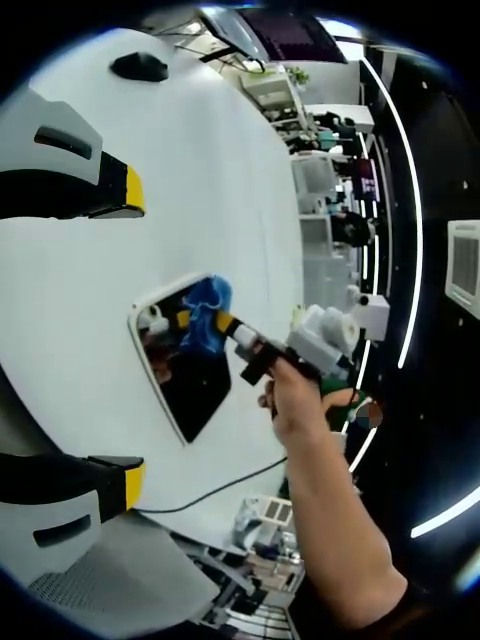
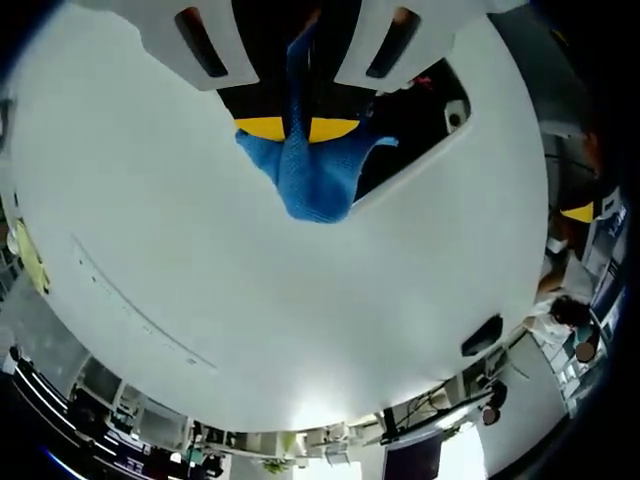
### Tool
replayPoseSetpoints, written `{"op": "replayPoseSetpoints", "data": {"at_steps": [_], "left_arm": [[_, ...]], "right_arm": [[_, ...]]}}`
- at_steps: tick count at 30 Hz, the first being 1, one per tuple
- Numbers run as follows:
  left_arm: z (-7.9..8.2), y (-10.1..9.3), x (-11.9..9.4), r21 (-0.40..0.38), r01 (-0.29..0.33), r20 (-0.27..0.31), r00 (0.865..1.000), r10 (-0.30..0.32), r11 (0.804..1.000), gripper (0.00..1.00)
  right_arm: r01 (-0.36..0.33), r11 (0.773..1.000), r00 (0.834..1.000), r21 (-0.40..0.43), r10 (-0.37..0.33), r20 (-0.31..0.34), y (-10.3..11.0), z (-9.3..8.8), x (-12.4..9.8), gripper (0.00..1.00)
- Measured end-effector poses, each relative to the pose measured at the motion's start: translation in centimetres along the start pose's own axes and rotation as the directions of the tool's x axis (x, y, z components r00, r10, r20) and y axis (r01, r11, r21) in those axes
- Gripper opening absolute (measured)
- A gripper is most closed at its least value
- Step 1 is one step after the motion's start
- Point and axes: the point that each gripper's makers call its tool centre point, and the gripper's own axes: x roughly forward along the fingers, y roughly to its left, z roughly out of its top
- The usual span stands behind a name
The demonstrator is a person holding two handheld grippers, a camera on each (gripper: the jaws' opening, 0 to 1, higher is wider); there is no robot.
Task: Wipe the mirror surface with the cleaning cloth until all visible marks leave the cleaned area.
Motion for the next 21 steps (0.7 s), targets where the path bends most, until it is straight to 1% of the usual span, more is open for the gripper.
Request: {"op": "replayPoseSetpoints", "data": {"at_steps": [10, 21], "left_arm": [[0.0, 0.0, 0.0, 0.004, 0.000, -0.002, 1.000, 0.000, 1.000, 0.99], [0.1, 0.0, 0.0, 0.005, -0.003, 0.000, 1.000, 0.003, 1.000, 0.99]], "right_arm": [[0.006, 1.000, 1.000, 0.005, -0.006, 0.009, 1.0, -0.7, -0.7, 0.01], [-0.003, 1.000, 1.000, -0.003, 0.003, 0.012, 2.4, -1.6, -1.3, 0.01]]}}
